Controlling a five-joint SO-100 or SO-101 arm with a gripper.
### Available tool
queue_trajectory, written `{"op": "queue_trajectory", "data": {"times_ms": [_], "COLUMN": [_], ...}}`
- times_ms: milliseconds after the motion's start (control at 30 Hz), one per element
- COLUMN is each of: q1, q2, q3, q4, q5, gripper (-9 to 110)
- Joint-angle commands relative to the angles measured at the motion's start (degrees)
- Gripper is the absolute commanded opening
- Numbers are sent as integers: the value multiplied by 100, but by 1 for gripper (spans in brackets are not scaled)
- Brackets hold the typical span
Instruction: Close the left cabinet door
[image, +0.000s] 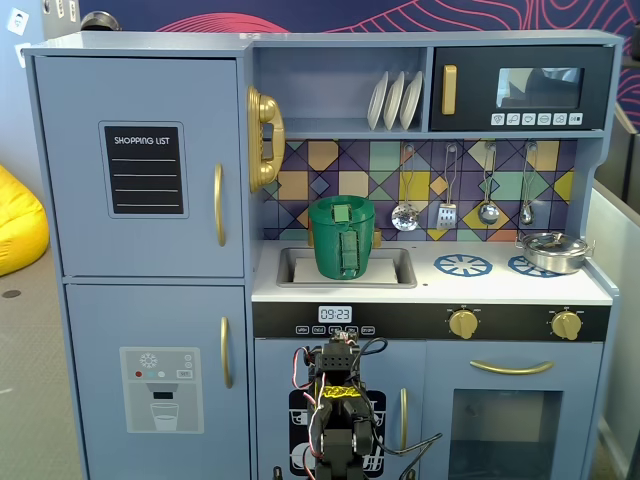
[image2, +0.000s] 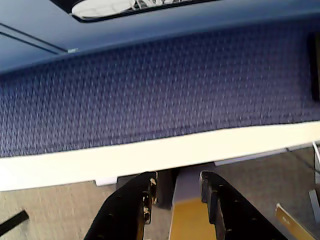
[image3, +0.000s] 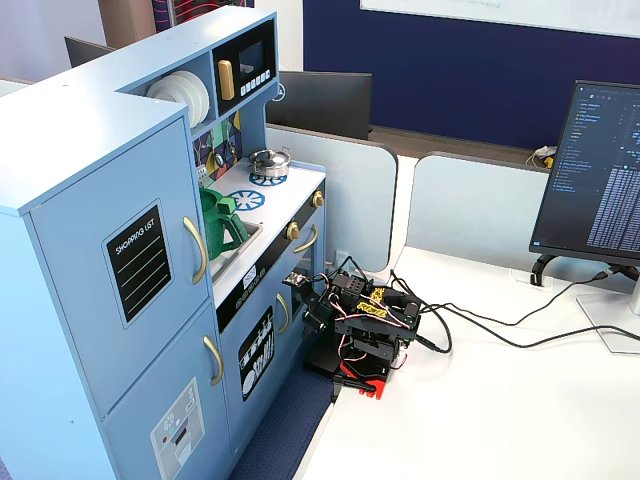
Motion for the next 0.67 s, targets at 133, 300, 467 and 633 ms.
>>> {"op": "queue_trajectory", "data": {"times_ms": [133,300,467,633], "q1": [-35,-35,-35,-35], "q2": [-9,-9,-9,-9], "q3": [-44,-44,-44,-44], "q4": [1230,1230,1230,1230], "q5": [-211,-220,-220,-220], "gripper": [1,2,2,2]}}
